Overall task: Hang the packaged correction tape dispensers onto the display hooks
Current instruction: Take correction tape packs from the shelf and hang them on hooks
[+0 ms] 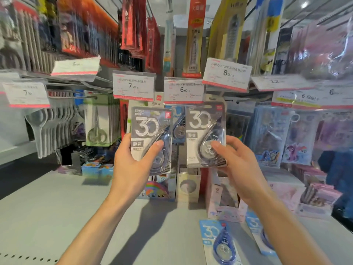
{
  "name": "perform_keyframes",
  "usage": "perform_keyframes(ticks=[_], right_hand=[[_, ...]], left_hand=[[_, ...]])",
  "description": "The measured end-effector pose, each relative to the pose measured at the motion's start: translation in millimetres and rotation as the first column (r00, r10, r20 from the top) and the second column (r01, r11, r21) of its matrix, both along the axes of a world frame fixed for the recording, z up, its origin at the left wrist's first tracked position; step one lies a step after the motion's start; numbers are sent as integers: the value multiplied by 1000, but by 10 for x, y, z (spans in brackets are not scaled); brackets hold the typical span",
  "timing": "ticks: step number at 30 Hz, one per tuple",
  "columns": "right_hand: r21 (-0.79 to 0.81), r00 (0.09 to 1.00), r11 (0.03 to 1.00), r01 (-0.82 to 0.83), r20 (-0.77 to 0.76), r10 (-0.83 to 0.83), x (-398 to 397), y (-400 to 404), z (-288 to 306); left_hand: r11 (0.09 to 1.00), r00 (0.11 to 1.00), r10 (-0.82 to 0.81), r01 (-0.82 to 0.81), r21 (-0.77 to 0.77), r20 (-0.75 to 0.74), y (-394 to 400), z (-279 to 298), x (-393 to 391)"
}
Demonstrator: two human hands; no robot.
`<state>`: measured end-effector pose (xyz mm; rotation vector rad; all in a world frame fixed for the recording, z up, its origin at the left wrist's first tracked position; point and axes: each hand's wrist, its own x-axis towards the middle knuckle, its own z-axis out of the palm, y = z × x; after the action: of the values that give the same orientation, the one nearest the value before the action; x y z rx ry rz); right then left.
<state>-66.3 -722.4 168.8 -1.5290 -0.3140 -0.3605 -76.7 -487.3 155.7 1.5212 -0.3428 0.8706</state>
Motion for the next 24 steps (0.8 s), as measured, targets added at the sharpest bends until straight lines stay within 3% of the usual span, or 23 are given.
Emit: perform_keyframes(ticks=[11, 15, 24], right_hand=[[88, 993, 990, -112, 42, 109, -101, 23, 34], [84, 996, 995, -57, 77, 51, -56, -1, -22], [-149, 986, 986, 70, 163, -45, 242, 216, 109]], left_hand=[[999, 996, -6, 3, 39, 83, 127, 261, -27], [999, 992, -21, 18, 27, 125, 148, 396, -39], [999, 989, -36, 34, 18, 146, 163, 480, -23]])
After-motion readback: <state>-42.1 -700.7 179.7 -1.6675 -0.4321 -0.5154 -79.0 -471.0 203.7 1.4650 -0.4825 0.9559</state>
